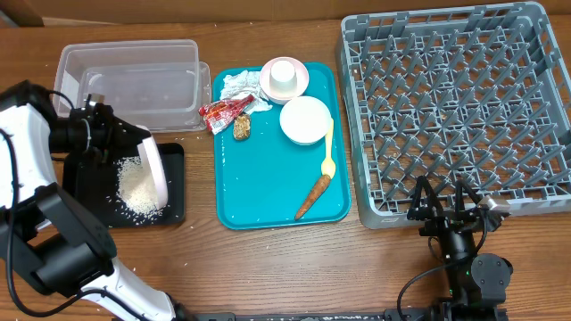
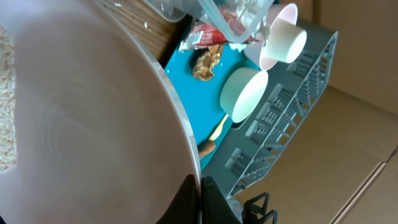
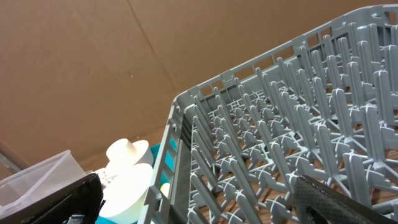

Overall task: Sort waste into correct bins and load items into the dishwasher
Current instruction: 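Tilt the plate with the left gripper to dump rice onto black tray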

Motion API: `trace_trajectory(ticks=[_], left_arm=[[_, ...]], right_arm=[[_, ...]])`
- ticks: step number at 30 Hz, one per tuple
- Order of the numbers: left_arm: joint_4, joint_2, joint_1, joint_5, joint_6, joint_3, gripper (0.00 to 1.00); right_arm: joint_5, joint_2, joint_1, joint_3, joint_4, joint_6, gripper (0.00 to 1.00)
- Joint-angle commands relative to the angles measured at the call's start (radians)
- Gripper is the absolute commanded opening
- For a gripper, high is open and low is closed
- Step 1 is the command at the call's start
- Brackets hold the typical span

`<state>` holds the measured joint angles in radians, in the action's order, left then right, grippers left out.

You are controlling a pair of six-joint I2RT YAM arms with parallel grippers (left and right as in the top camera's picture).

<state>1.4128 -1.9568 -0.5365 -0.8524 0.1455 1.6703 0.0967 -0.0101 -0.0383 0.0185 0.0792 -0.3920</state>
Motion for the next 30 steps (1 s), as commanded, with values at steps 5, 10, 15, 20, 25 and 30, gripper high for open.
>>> trace_trajectory(ticks=[5, 10, 15, 20, 25, 30], left_arm=[[-0.002, 0.020, -0.055, -0.145, -0.093, -0.005, 0.05], [0.018, 0.020, -0.065, -0.178, -0.113, -0.005, 0.04], [0.027, 0.020, -0.069, -0.223, -0.135, -0.005, 0.04], [0.031, 0.020, -0.090, -0.296, -0.155, -0.005, 0.04], [0.051, 0.020, -0.134, -0.302, -0.164, -0.005, 0.04], [0.080, 0.019, -0.168, -0.301, -0.181, -0.005, 0.04]], right_arm=[[-0.006, 0.007, 0.001, -0.010, -0.005, -0.002, 1.00], [-0.006, 0.007, 0.000, -0.010, -0.005, -0.002, 1.00], [-0.006, 0.007, 0.000, -0.010, -0.005, -0.002, 1.00], [-0.006, 0.007, 0.001, -0.010, -0.005, -0.002, 1.00], [-0.006, 0.007, 0.000, -0.010, -0.004, -0.002, 1.00], [-0.006, 0.007, 0.000, -0.010, -0.005, -0.002, 1.00]])
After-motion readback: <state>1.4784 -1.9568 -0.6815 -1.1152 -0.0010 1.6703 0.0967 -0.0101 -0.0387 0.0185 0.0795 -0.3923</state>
